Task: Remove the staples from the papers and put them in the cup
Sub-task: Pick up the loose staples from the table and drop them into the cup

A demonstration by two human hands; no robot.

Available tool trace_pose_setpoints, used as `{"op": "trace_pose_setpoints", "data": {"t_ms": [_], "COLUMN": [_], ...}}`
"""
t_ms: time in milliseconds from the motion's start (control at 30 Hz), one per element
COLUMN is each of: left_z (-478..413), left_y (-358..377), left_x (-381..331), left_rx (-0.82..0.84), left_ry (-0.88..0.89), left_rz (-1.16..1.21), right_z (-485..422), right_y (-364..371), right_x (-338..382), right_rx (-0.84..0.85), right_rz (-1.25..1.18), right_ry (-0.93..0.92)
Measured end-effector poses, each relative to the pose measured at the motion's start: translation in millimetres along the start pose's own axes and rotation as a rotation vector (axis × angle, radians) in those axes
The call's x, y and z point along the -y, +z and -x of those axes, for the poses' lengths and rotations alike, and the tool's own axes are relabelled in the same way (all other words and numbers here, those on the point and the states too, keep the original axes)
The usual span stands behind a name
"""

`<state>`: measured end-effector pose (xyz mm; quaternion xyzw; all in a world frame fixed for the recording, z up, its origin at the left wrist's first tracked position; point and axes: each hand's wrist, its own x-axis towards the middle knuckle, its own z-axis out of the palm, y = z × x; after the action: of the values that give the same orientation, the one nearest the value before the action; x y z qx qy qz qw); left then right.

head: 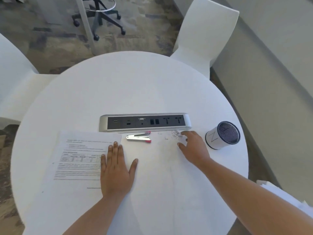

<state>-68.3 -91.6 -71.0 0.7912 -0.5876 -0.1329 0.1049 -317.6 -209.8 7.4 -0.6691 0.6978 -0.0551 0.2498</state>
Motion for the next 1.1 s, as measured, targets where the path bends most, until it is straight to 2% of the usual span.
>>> {"op": "trace_pose_setpoints", "data": {"t_ms": [167,400,733,867,1100], "left_z": [0,-2,-2,-1,-1], "left_y": [3,3,2,2,3], "left_x": [-1,-3,-3,-4,-2], "left_rx": [-0.021,-0.012,-0.002,-0.012,-0.017], "left_ry": [-0.010,-0.030,-0.042,-0.040,-0.038], "left_rz": [-0.024,-0.046,-0.055,-0.044,-0.051], "right_z": [-29,-35,-37,-39,-38], "right_y": [7,23,28,25,-7], "right_x": [7,22,32,29,25], "right_rx": [-0.017,0.037,0.022,0.025,0.004], "right_rz": [0.025,0.174,0.302,0.249,-0.208], "right_ry": [-0.017,-0.228,-0.352,-0.304,-0.005]}}
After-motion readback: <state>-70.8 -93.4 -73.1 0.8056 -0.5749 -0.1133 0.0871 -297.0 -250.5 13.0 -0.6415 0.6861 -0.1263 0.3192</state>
